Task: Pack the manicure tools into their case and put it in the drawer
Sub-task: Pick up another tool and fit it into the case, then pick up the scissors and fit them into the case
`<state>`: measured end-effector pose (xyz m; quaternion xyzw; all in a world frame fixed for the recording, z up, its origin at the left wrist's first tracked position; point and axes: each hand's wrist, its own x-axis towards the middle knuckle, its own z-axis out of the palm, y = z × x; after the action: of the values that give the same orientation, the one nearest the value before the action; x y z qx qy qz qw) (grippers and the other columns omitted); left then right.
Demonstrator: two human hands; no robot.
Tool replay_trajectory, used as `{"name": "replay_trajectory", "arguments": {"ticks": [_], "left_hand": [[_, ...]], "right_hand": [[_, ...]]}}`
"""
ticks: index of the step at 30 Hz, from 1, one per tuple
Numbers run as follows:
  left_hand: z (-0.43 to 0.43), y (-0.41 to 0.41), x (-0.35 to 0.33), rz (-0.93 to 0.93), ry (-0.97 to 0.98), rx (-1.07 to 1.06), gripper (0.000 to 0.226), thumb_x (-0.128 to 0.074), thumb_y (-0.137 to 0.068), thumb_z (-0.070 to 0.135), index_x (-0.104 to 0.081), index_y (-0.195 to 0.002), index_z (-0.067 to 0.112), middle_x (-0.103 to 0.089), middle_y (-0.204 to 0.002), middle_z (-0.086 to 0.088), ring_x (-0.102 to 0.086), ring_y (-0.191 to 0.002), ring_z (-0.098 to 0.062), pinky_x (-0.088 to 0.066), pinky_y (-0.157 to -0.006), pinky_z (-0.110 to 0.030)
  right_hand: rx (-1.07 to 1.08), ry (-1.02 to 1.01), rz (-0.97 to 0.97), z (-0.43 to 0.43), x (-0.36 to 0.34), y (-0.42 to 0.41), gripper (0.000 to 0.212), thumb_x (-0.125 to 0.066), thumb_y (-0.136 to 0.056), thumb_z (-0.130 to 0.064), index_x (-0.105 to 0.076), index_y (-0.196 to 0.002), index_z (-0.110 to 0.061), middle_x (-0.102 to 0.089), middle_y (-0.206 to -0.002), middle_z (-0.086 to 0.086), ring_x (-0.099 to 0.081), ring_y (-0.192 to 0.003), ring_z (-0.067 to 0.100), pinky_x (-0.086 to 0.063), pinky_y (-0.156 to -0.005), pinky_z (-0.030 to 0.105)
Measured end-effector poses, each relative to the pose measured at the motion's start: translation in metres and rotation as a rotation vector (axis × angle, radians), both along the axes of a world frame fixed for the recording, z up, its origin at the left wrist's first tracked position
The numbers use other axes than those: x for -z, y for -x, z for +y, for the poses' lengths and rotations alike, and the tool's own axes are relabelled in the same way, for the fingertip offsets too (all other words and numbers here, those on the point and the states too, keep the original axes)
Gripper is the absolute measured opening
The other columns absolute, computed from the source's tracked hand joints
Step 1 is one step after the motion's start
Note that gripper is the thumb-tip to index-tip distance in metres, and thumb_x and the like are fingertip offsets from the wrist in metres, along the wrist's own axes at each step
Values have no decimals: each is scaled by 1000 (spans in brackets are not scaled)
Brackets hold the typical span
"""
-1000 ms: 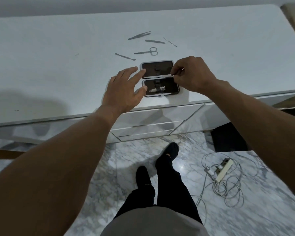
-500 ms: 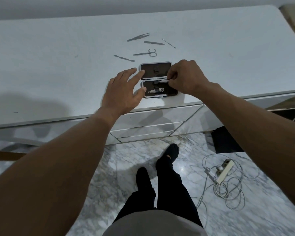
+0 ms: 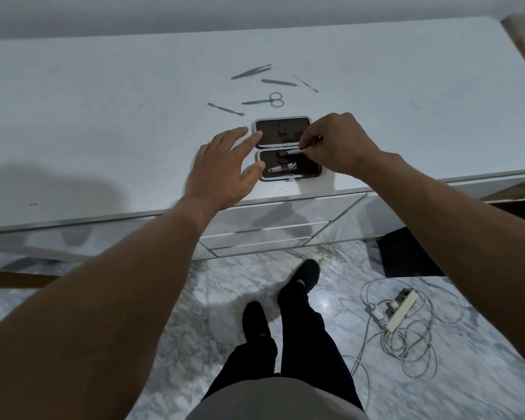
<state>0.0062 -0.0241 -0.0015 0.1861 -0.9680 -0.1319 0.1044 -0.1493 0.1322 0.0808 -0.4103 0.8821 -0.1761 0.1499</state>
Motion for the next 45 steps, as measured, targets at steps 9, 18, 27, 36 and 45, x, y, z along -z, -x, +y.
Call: {"name": "replay_trajectory", "arguments": {"ticks": [9, 18, 27, 36, 45], "left_hand": [[0, 0, 1, 4, -3, 0, 55, -42, -95, 49, -37, -148, 32, -41, -151, 0, -35, -139, -20, -34, -107, -42], [-1, -1, -1, -8, 2, 1, 55, -42, -96, 49, -37, -148, 31, -41, -151, -1, -35, -139, -20, -34, -107, -42], [1, -1, -6, -27, 3, 10, 56, -39, -96, 49, -37, -148, 29, -41, -151, -1, -37, -138, -20, -36, -106, -41], [2, 0, -6, -31, -29, 1, 57, -41, -93, 48, -38, -147, 30, -41, -151, 2, -36, -138, -17, -34, -106, -38], [1, 2, -6, -43, -30, -10, 58, -41, -91, 48, -41, -146, 29, -43, -150, 2, -39, -137, -17, -37, -104, -37]], "right_hand": [[-38, 53, -16, -11, 9, -12, 14, -69, -82, -11, -77, -94, -12, -74, -94, 10, -66, -89, 25, -48, -78, 25], [-66, 37, -20, -13, 5, -11, 18, -65, -84, -7, -76, -97, -11, -74, -98, 10, -66, -92, 25, -51, -81, 28], [10, 56, 0, -25, -6, 8, 22, -56, -86, -8, -75, -97, -11, -74, -100, 11, -66, -95, 29, -53, -85, 33], [-13, 32, 68, -77, -1, 30, 22, -54, -88, -7, -73, -100, -7, -73, -108, 9, -64, -102, 30, -50, -87, 32], [29, -79, 140, -126, 16, 67, 24, -55, -80, 2, -70, -99, -2, -70, -104, 15, -64, -96, 34, -52, -80, 34]]}}
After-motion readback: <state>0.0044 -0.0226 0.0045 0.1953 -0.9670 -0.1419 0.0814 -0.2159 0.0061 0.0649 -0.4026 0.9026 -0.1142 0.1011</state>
